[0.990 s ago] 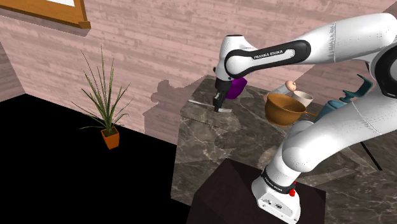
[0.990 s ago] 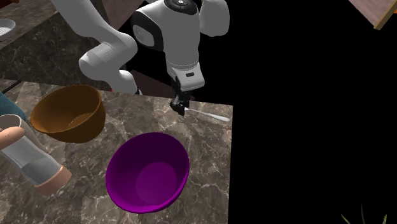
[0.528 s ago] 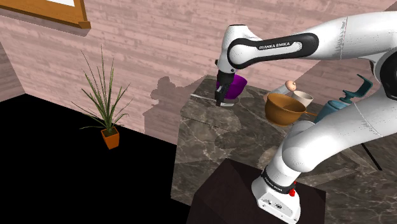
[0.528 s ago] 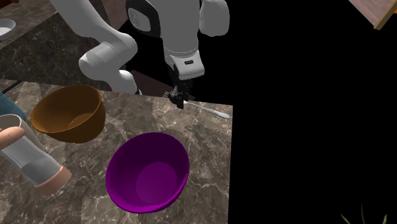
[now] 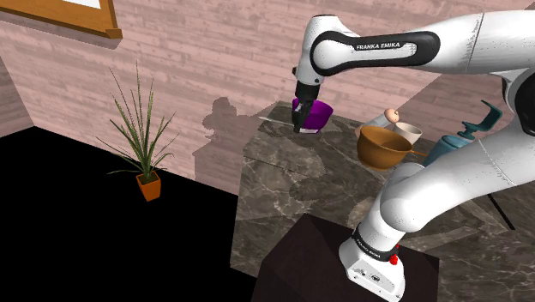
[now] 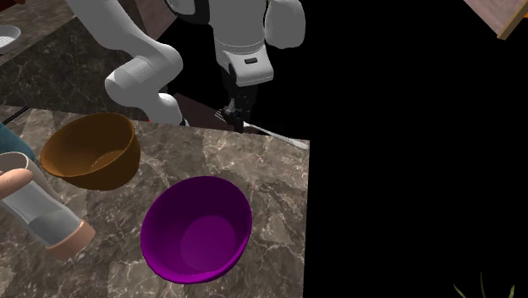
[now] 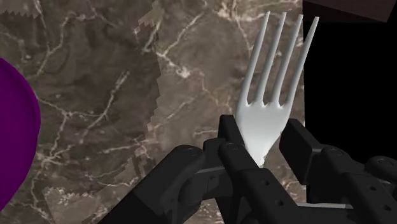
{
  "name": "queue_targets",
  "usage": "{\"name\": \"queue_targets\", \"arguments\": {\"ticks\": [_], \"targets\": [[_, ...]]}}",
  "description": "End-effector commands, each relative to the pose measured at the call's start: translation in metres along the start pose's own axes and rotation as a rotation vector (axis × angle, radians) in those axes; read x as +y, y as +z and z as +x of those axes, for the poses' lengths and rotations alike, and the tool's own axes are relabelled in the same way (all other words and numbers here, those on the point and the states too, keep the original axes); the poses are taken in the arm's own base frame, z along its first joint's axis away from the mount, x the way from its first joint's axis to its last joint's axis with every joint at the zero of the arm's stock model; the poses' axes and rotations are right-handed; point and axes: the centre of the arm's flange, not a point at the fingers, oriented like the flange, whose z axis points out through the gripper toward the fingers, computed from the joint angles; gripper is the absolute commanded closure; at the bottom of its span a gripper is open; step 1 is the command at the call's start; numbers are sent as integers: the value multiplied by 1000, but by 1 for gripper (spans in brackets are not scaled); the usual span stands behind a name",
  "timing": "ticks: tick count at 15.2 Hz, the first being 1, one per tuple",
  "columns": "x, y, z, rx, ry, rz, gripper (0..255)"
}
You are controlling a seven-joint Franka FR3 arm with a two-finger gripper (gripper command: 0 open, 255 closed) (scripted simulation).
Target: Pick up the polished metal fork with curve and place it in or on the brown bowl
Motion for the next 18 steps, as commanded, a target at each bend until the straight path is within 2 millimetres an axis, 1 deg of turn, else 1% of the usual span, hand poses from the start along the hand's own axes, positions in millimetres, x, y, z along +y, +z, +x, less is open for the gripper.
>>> {"name": "queue_targets", "arguments": {"ticks": [1, 15, 16, 18], "targets": [[0, -10, -1, 0, 0, 0, 255], [2, -84, -4, 0, 0, 0, 255], [2, -87, -4, 0, 0, 0, 255], [16, -86, -26, 0, 0, 0, 255]]}}
